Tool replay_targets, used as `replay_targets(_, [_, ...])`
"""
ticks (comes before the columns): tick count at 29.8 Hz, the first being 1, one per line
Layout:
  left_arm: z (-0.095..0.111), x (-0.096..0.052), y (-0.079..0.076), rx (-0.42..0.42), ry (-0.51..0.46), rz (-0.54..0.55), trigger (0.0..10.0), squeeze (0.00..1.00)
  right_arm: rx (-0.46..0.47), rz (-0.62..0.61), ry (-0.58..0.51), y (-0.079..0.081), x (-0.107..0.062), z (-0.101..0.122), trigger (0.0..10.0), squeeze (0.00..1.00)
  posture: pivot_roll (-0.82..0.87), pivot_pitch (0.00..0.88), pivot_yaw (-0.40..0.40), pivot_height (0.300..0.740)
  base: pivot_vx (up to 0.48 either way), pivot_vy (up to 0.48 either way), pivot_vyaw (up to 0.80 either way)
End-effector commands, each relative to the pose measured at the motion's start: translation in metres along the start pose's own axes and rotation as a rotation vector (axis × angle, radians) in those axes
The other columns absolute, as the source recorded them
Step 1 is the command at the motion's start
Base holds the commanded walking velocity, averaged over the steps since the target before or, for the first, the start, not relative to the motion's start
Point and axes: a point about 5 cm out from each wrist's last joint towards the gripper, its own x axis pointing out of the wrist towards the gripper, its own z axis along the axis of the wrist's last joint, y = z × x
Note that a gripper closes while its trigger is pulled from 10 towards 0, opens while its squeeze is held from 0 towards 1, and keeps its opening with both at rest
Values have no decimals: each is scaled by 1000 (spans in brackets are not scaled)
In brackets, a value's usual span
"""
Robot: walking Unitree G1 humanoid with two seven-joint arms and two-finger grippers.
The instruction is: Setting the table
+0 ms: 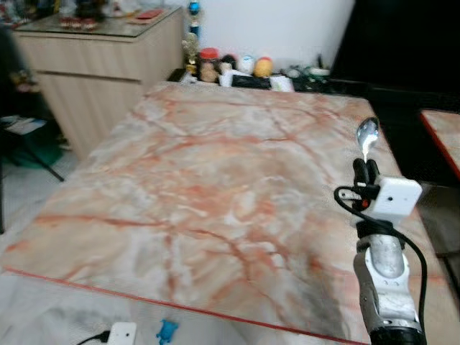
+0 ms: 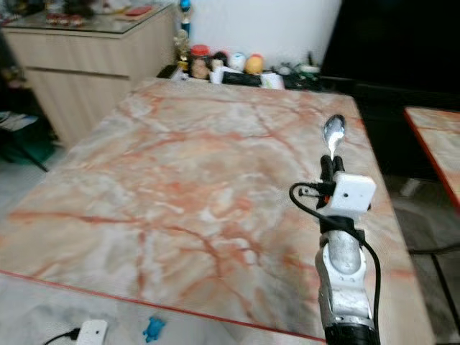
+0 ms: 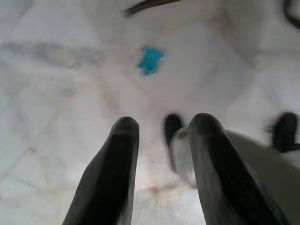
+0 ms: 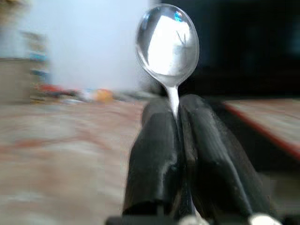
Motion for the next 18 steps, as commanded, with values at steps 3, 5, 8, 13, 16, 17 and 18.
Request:
replay_targets(3, [-1, 0, -8, 0, 1, -20, 10000, 0, 15, -14, -20, 0, 1, 4, 10000, 0, 47, 0, -32, 736, 0, -276, 0])
replay_targets(5, [0, 1, -9, -1, 0, -21, 10000, 0, 14, -14, -21, 0, 1, 4, 10000, 0, 47, 0, -34, 736, 0, -274, 0])
replay_targets(8, [1, 1, -11, -3, -3, -23, 10000, 0, 12, -13, -23, 0, 2, 5, 10000, 0, 46, 0, -34, 736, 0, -275, 0])
replay_targets(13, [3, 2, -14, -2, -6, -25, 10000, 0, 6, -14, -27, -1, 3, 6, 10000, 0, 42, 0, -33, 736, 0, -273, 0])
replay_targets(16, [3, 2, -16, -2, -7, -27, 10000, 0, 8, -14, -29, -1, 3, 6, 10000, 0, 41, 3, -32, 736, 0, -274, 0])
replay_targets(17, [4, 2, -16, -2, -8, -27, 10000, 0, 9, -14, -31, -1, 3, 6, 10000, 0, 39, 4, -31, 736, 0, -274, 0])
replay_targets(18, [4, 2, -16, -2, -8, -29, 10000, 0, 12, -11, -37, -1, 3, 7, 10000, 0, 38, 4, -31, 736, 0, -270, 0])
